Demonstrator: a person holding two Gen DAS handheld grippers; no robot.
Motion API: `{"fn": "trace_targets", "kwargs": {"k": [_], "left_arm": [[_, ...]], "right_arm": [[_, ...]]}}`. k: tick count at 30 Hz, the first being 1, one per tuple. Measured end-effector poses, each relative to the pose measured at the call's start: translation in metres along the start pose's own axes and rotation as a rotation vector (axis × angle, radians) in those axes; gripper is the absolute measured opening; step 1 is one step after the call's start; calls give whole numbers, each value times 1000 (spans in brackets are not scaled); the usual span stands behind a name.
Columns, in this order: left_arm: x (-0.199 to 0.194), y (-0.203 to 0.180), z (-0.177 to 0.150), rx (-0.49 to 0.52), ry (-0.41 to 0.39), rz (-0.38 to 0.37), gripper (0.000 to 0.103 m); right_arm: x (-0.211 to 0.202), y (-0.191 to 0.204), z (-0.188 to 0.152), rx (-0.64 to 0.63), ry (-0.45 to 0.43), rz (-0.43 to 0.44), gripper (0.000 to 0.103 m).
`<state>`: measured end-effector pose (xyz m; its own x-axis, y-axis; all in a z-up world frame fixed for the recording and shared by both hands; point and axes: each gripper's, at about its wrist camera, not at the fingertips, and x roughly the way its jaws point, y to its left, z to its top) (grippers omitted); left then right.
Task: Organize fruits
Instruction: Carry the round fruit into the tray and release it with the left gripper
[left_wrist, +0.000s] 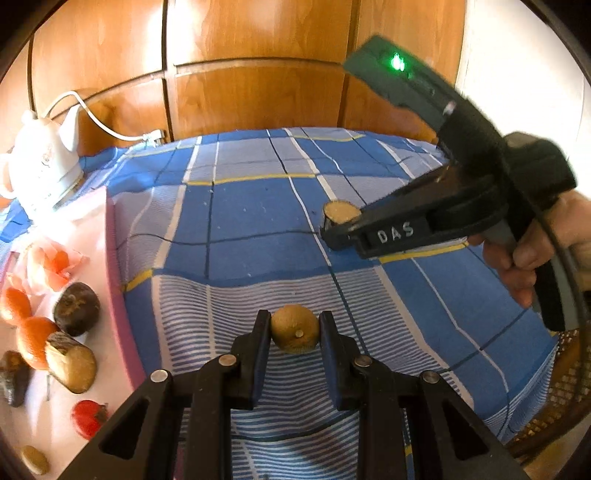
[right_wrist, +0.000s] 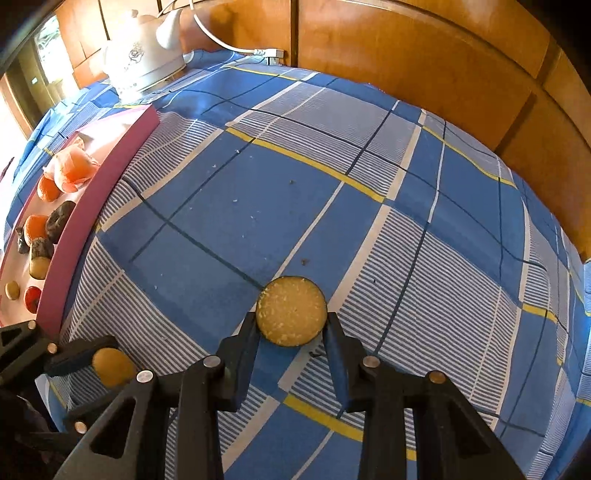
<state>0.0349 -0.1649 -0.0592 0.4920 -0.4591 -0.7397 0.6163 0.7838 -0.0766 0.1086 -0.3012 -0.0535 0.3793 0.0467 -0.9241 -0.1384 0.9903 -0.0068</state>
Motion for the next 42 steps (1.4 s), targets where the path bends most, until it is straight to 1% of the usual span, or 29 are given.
{"fn": "trace_targets", "kwargs": {"k": [4,7,11,15,27,33,42], "left_arm": [[-15,6,7,-31,-20,4,26],[-28,16,16,-82,-33,12,26],[-45,30,27,-134,-65,46,26],[-60,41,32,-155,-88,83,26],[-93,70,26,-205,-136,171,26],[-99,87,20,-242,-132,212,26],[-101,102,13,-276,-123,252,26]], "right_arm": [[0,4,-1,-13,-2,-16,35],[1,6,-1,-20,0,-22,35],[2,8,-1,-24,3,-30,35],[2,9,-1,-23,3,-36,36],[3,10,-2,-33,-3,-47,36],[2,12,-3,-36,-6,-53,36],[2,12,-3,-40,-8,-56,36]]}}
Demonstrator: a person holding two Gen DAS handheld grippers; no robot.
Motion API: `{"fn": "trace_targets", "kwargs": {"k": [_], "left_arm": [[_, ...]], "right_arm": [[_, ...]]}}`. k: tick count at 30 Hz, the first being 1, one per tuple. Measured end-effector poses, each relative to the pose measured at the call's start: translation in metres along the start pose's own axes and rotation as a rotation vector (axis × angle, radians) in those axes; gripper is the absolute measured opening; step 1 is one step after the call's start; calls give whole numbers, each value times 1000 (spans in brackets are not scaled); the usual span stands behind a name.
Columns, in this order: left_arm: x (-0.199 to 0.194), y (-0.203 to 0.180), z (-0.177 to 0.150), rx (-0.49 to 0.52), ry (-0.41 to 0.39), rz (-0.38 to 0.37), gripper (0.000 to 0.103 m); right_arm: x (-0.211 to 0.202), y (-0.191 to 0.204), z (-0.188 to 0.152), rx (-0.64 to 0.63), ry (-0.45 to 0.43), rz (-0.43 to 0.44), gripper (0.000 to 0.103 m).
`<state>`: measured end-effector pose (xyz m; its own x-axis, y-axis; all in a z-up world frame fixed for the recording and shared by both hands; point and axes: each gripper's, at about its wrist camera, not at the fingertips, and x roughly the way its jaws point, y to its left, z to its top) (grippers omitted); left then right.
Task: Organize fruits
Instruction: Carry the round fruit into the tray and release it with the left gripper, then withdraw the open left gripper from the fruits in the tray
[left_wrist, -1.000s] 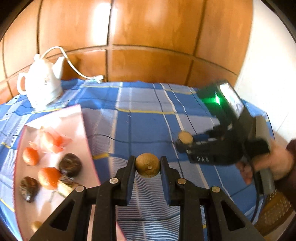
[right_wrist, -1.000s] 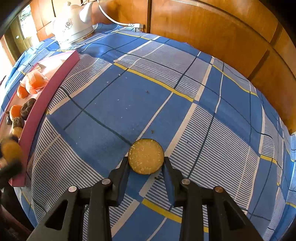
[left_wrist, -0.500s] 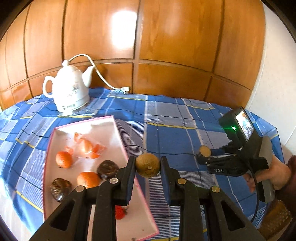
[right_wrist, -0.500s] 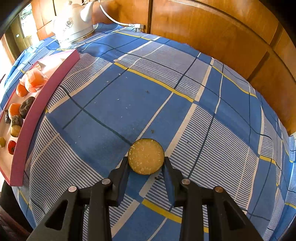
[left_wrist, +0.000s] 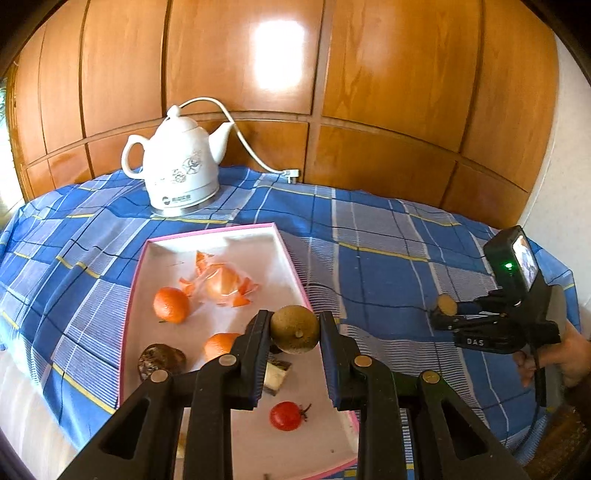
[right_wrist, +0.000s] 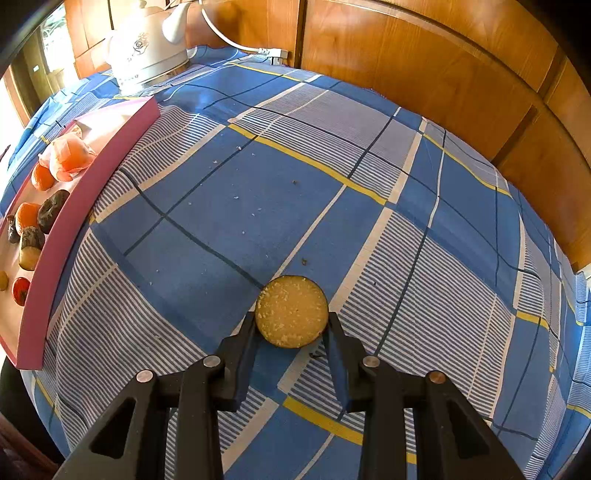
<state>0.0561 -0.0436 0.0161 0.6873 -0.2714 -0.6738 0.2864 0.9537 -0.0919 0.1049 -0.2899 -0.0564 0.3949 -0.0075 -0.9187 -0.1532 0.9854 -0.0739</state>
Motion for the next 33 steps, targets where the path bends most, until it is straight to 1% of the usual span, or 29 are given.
{"fn": "trace_targets", "kwargs": {"k": [16,26,33], "left_arm": [[5,33,-6,-54,20,65,26],[15,64,-16,-112,58,123,26],[23,77,-20,-149,82,134,26]], "right_arm": [[0,0,0,-2,-2,-2,35],[-1,1,0,-2,-2,-4,35],[-1,1,0,-3,-2,-8,35]]}}
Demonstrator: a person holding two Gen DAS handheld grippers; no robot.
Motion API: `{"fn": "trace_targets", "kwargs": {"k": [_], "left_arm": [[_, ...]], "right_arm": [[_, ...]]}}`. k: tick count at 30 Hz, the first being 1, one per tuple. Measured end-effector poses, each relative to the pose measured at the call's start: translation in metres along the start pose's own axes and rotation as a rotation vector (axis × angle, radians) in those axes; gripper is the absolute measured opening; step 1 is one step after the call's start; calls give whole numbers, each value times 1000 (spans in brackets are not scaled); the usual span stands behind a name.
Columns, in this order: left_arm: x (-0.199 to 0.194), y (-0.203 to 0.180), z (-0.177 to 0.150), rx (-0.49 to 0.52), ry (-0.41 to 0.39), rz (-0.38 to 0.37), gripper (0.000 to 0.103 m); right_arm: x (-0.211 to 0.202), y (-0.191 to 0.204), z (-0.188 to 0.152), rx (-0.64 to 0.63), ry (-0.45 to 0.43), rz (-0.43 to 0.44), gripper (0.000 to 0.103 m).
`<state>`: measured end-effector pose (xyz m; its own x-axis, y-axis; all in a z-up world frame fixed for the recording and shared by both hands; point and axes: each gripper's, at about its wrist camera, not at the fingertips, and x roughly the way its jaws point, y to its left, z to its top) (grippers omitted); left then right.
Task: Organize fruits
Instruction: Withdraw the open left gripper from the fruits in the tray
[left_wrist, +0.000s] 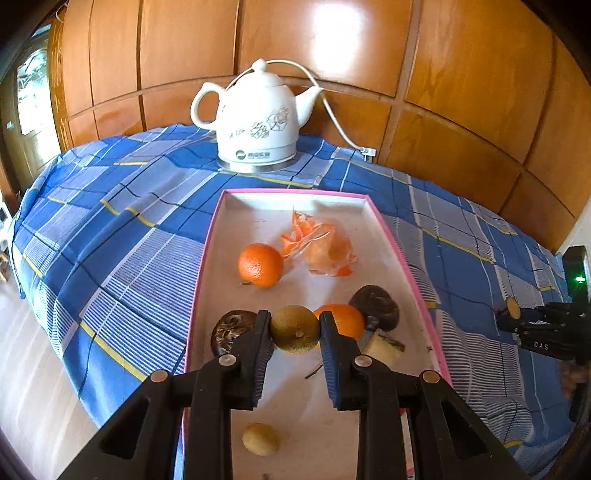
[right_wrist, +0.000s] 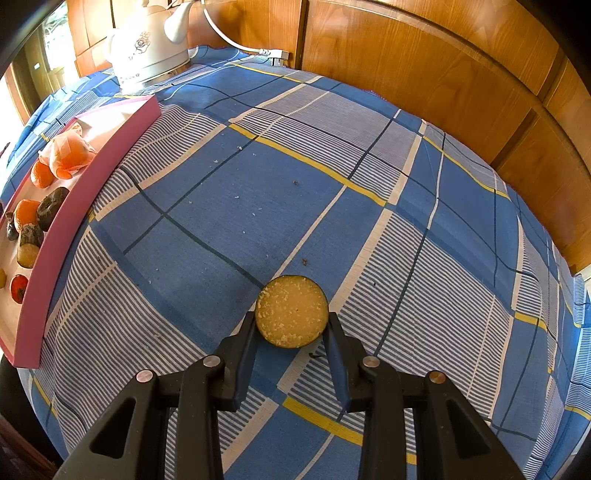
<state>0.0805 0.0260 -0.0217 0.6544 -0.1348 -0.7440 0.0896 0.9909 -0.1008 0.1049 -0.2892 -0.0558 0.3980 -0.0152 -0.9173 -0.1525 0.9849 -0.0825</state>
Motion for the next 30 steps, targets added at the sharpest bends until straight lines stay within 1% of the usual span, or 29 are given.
{"fn": "trace_targets", "kwargs": {"k": [2,6,10,14,15,16,17,25,30], "left_arm": [[4,2,0,-9,11,-4,26],[16,12,1,-76,55,-51,26],[24,21,4,-122,67,-78,27],[31,25,11,-122,58,-66,28],[32,24,12,-120,56,-59,29],[32,24,12,-118,56,-51,34],[31,25,12,-117,54,-43,36],[19,21,3,-85,17,22,36],[9,19,1,-80,0,24,39]], "right_arm": [[0,0,0,-1,0,-1,35],[1,0,0,1,-1,-2,35],[1,0,0,1,-1,-2,35],[1,1,0,-1,0,-4,35],[1,0,0,-2,-1,-3,35],[1,0,0,-1,0,-2,35],[1,0,0,-1,0,-1,35],[2,1,0,-10,-2,-3,35],[1,2,0,-9,-3,-10,35]]}}
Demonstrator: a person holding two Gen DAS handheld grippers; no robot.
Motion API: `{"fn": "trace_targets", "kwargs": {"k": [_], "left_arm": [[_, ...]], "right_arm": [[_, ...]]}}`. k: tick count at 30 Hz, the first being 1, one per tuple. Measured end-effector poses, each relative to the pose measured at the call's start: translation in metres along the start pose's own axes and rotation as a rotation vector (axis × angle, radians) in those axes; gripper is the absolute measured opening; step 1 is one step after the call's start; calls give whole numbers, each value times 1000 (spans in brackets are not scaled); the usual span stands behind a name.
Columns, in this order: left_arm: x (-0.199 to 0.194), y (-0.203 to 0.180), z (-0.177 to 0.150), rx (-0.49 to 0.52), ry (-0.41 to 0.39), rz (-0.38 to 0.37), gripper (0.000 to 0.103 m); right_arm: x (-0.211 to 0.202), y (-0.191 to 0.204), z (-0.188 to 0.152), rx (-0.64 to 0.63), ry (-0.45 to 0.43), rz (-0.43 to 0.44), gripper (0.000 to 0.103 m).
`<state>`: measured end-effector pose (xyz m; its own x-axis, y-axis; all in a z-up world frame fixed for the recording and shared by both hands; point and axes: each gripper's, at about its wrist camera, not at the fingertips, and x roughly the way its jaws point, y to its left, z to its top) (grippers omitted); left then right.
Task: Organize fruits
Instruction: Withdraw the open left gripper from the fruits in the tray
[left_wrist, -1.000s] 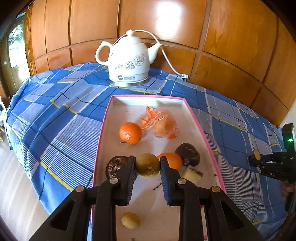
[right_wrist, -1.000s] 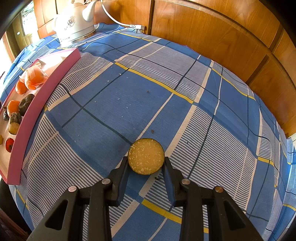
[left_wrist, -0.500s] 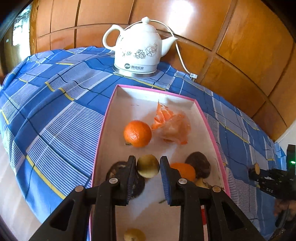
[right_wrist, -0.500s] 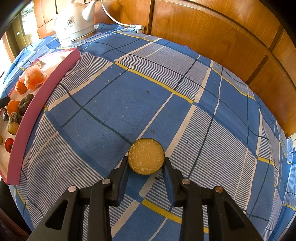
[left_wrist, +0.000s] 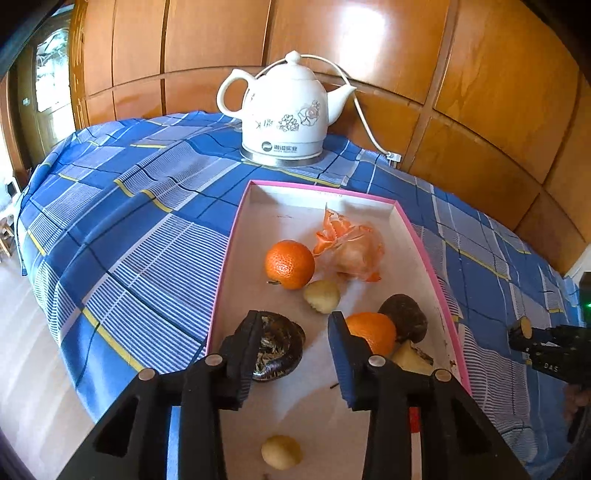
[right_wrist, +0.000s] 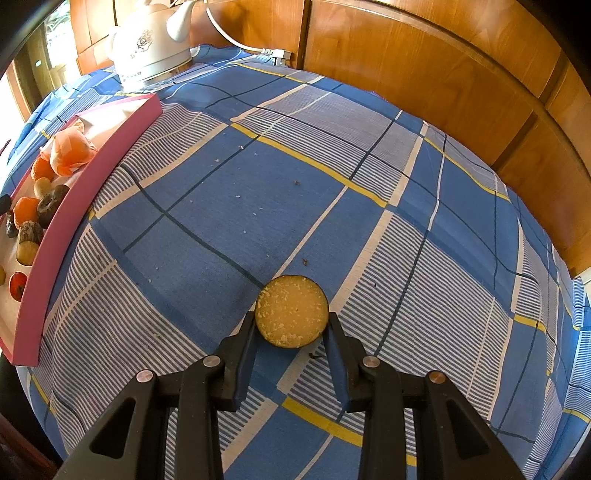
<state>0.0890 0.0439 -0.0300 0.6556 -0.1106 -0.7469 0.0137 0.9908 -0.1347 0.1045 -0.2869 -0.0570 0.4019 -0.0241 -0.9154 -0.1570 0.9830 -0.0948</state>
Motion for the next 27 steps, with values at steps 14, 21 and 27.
{"fn": "trace_targets", "kwargs": {"k": [14,21,27], "left_arm": [[-16,-3,-6,23,-30,3,42],[-18,-5,-7,25,-33,-1,42],[-18,-6,-9,30,-27,2,46]], "right_arm": [[-1,0,-1,6,-2,-8,35],[-1,1,-1,4,-2,-9,35],[-1,1,-1,4,-2,-10,35]]}}
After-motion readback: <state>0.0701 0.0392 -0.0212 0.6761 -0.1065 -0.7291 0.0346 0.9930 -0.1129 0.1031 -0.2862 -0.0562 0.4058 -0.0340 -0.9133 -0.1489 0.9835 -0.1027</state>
